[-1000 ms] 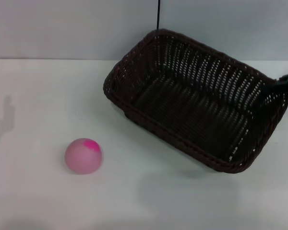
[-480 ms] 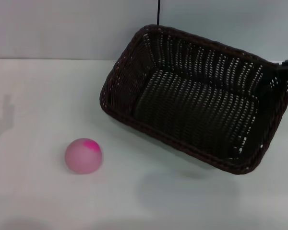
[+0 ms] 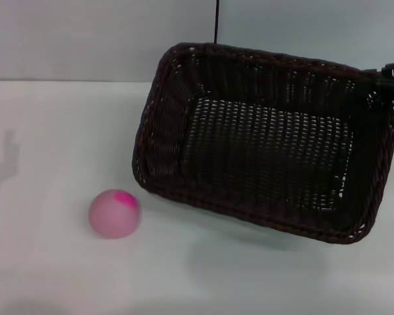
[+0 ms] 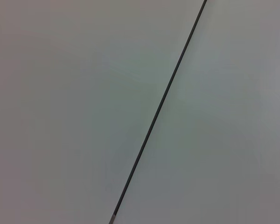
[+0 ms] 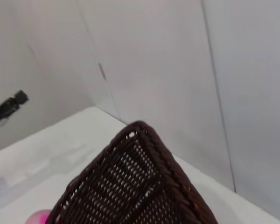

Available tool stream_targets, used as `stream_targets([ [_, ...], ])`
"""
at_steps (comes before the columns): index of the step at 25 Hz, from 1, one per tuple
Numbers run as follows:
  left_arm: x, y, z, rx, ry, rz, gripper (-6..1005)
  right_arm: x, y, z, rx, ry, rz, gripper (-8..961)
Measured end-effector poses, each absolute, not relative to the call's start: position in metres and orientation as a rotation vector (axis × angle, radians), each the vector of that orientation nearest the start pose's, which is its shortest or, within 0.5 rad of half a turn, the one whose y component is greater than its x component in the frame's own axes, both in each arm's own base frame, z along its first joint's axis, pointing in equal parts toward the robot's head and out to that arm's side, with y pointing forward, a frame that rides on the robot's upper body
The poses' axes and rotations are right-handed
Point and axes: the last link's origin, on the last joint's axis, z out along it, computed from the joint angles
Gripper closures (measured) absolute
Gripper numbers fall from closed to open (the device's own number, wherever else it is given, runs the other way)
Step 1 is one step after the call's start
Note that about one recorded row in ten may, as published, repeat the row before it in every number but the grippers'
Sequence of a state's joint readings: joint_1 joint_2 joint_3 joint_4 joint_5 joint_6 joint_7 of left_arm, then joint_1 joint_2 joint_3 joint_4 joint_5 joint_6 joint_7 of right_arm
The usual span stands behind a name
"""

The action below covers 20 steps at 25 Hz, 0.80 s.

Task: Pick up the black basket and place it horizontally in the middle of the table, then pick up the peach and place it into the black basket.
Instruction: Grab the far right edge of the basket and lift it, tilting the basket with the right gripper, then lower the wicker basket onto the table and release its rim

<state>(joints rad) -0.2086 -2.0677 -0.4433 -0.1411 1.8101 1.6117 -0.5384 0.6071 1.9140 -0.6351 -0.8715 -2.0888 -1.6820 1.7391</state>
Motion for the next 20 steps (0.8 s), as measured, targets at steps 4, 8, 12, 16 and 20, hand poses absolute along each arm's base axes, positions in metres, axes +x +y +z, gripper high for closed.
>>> stream_targets([
  [4, -0.36, 0.2327, 0.0273, -1.266, -0.691, -1.118, 491, 0.2454, 0.3689, 0.1039, -2.693, 0.622, 0.545, 706],
  [8, -0.361, 0.2333, 0.0264, -1.268, -0.699, -1.111, 491, 0.2438, 0.3696, 0.1043, -2.693, 0.537, 0.565, 695],
  [12, -0.3611, 0.2334, 0.0264, -1.268, -0.7, -1.111, 491, 0.2406, 0.3699, 0.1034, -2.707, 0.439, 0.573, 684],
  [16, -0.3598, 0.2349, 0.0252, -1.273, -0.702, -1.113, 491, 0.2387, 0.3687, 0.1033, -2.726, 0.365, 0.564, 674],
  [20, -0.3587, 0.2356, 0.0241, -1.275, -0.703, -1.117, 491, 0.2408, 0.3669, 0.1037, -2.751, 0.313, 0.552, 663],
])
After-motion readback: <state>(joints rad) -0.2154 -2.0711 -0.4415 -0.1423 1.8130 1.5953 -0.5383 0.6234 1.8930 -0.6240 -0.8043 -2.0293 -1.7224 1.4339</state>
